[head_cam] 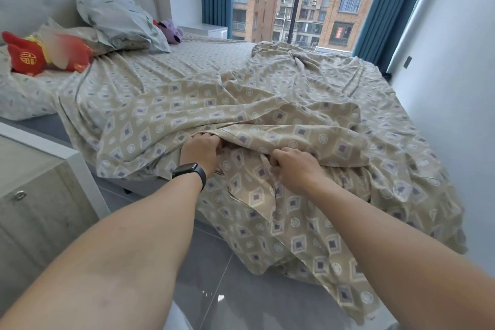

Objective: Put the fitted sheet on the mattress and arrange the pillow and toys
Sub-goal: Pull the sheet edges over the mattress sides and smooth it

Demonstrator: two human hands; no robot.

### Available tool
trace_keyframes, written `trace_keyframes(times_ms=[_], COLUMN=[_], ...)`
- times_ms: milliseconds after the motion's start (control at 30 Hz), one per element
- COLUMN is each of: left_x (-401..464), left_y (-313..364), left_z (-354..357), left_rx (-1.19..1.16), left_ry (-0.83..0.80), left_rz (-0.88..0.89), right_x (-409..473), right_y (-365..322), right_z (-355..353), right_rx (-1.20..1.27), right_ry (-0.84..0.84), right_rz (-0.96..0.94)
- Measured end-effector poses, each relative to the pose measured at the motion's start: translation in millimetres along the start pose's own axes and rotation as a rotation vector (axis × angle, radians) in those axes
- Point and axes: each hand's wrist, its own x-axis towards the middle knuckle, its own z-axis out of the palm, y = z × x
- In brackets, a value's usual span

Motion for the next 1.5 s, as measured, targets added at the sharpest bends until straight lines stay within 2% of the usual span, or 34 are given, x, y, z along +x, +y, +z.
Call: trace_keyframes(times_ms=[100,167,267,367,433,467,533,600,667,733,800,833,900,967,1067,1167,1267,1333,1400,1467,1500], left_x=[-4.8,-10.3,-15.2,-16.4,-16.9,-16.8,-17.6,-19.1,-18.2,-14.4,-8.4,-6.4,-2.6,-2.8,-4.6,-5.5,-1.9,-2.1,-3.8,-5.9,-5.9], left_y=[-0.9,-12.0,-32.3,-35.3,-34.5,-36.2,-42.7,-48.9,-48.7,-40.2,-30.8,-27.9,-24.9,-24.0,-17.7,-5.6,-0.8,2.4,2.3,1.1,1.3], left_z=[-16.5,-22.5,-21.7,-16.2,-11.5,-8.8,-7.2,-15.1,-25.5,-34.7,-36.4,-35.4,-29.7,-21.4,-14.2,-19.6,-28.1,-33.2,-31.8,-26.5,-25.0], left_rx=[0.019,0.102,0.121,0.093,0.0,-0.093,-0.283,-0.325,-0.219,-0.202,-0.204,-0.193,-0.148,-0.09,-0.001,-0.132,-0.277,-0.289,-0.189,-0.12,-0.118], left_ry=[-0.061,-0.199,-0.405,-0.512,-0.496,-0.47,-0.392,-0.232,0.041,0.198,0.139,0.071,-0.027,-0.088,-0.059,0.05,-0.005,-0.068,-0.085,-0.109,-0.111], left_rz=[0.049,0.078,0.025,-0.002,-0.035,-0.062,-0.132,-0.172,-0.165,-0.088,-0.002,0.018,0.022,0.007,0.006,0.012,0.057,0.11,0.157,0.11,0.058], right_x=[-2.2,-3.6,-4.4,-1.3,0.9,2.2,5.3,8.3,7.0,1.2,-3.3,-4.3,-3.2,-0.3,3.9,3.1,-1.5,-1.1,1.1,5.2,6.6], right_y=[-4.8,-12.0,-30.4,-40.3,-41.2,-40.0,-34.7,-24.6,-9.6,4.0,12.5,13.3,13.4,17.7,25.2,29.6,24.0,15.2,7.3,8.2,9.8], right_z=[-10.1,-14.3,-10.8,-2.7,-3.3,-5.7,-15.3,-21.7,-24.4,-25.9,-26.3,-26.9,-28.0,-25.0,-20.3,-17.7,-22.1,-22.6,-22.6,-20.1,-19.8], right_rx=[0.067,0.064,0.019,-0.084,-0.085,-0.051,0.052,0.018,-0.056,-0.009,0.054,-0.001,-0.14,-0.152,-0.152,-0.222,-0.19,-0.123,-0.108,-0.132,-0.134], right_ry=[-0.185,-0.282,-0.437,-0.538,-0.458,-0.328,0.032,0.26,0.241,0.072,-0.069,-0.097,-0.059,0.004,-0.002,0.045,-0.094,-0.173,-0.053,0.099,0.103], right_rz=[-0.009,-0.021,-0.068,-0.068,-0.088,-0.121,-0.172,-0.151,-0.004,0.152,0.185,0.152,0.077,0.075,0.154,0.154,0.058,-0.015,-0.074,-0.016,0.04])
